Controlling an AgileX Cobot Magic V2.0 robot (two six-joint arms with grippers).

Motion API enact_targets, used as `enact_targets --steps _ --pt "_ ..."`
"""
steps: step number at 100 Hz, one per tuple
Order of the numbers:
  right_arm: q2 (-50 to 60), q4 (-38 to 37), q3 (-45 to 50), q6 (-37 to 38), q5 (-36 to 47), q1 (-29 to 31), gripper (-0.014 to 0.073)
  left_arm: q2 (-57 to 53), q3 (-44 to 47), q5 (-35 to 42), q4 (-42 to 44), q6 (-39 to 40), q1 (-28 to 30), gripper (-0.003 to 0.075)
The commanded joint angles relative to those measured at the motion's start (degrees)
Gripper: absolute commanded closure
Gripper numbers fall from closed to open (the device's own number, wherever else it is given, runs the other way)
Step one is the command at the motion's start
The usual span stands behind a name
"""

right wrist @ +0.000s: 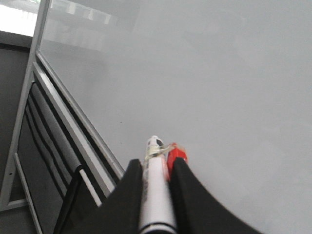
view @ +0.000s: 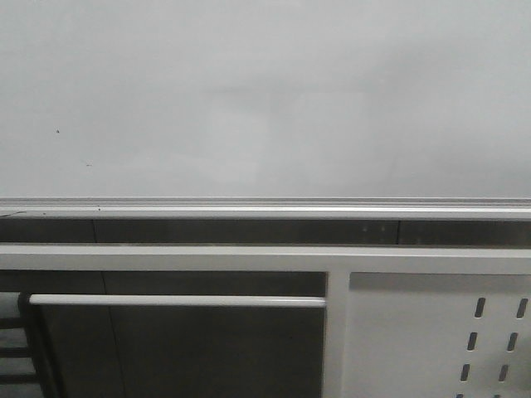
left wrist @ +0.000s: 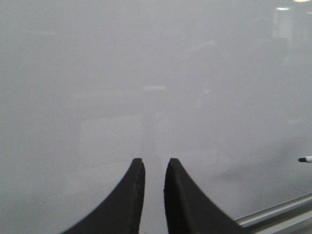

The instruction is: Write number 1 on whiteboard

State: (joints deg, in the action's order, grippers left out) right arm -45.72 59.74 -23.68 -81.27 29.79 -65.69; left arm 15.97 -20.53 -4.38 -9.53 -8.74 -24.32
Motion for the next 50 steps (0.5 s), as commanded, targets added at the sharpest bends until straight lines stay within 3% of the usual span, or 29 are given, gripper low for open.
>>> enact_targets --steps 1,10,20,50 --pt "0.5 -1.6 -1.5 -1.4 3.2 0.0 0.0644 0.4 -0.7 5.2 -2.3 0.6 2.5 0.0639" --pt "0.5 -1.6 -1.5 -1.4 3.2 0.0 0.0644 0.3 -0.1 5.2 -2.5 0.6 3.7 0.0662" --pt "-0.4 -1.6 -1.5 -1.5 3.6 0.0 0.0644 0.2 0.0 5.8 -2.5 0.1 3.7 0.0739" --pt "-6.9 -3.8 -1.5 -4.4 8.7 0.0 0.0644 0.1 2.7 9.3 0.0 0.0 3.7 0.0738"
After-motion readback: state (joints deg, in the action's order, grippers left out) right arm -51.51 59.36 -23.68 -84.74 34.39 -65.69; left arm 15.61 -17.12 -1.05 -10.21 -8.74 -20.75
